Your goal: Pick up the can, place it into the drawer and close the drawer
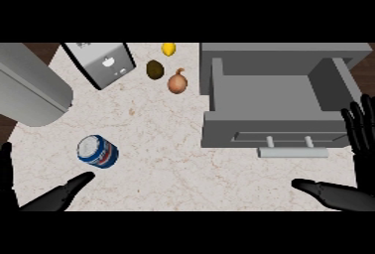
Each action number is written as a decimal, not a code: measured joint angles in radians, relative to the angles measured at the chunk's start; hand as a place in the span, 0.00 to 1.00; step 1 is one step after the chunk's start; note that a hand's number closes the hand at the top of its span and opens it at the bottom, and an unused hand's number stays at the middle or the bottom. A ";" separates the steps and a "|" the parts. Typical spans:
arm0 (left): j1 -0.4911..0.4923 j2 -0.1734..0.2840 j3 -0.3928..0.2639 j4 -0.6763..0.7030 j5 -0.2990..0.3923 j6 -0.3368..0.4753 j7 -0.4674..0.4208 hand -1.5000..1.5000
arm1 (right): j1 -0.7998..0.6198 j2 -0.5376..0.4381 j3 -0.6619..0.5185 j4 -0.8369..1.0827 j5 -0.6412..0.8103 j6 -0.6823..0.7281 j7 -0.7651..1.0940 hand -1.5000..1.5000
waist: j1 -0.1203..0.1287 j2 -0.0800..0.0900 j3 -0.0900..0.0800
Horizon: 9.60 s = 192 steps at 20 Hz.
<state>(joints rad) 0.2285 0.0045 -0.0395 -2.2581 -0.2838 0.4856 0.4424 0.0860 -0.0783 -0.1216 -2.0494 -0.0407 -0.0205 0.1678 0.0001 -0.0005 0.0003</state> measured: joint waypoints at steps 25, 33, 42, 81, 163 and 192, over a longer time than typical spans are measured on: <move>-0.038 0.001 0.008 0.599 0.260 0.158 -0.466 0.00 | 0.090 -0.014 -0.099 -0.114 -0.079 0.085 0.017 0.00 | -0.002 0.000 -0.001; -0.082 -0.003 0.066 0.815 0.391 0.142 -0.655 0.00 | 0.079 0.002 -0.096 -0.141 -0.058 0.079 0.049 0.00 | -0.002 0.000 -0.001; -0.181 0.005 0.158 1.056 0.491 0.076 -0.799 0.00 | 0.089 -0.012 -0.152 -0.173 -0.093 0.115 0.073 0.00 | -0.003 0.000 -0.001; -0.687 0.109 0.254 1.721 0.585 -0.320 -1.084 1.00 | 0.004 -0.005 -0.180 -0.174 -0.050 0.121 0.116 0.00 | -0.011 0.002 -0.001; -1.838 -0.004 -0.263 1.940 0.826 0.163 -0.403 0.00 | -0.233 -0.183 -0.100 -0.115 0.149 0.156 0.099 0.00 | -0.101 0.033 0.003; -1.860 0.045 -0.220 1.950 0.847 0.111 -0.422 0.00 | -0.623 -0.143 0.261 0.809 0.978 -0.200 -0.179 0.00 | 0.016 0.012 0.001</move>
<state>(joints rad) -1.6315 0.0495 -0.2592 -0.3078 0.5629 0.5970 0.0206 -0.5368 -0.2215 0.1397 -1.2406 0.9371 -0.2204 -0.0108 0.0163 0.0114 0.0011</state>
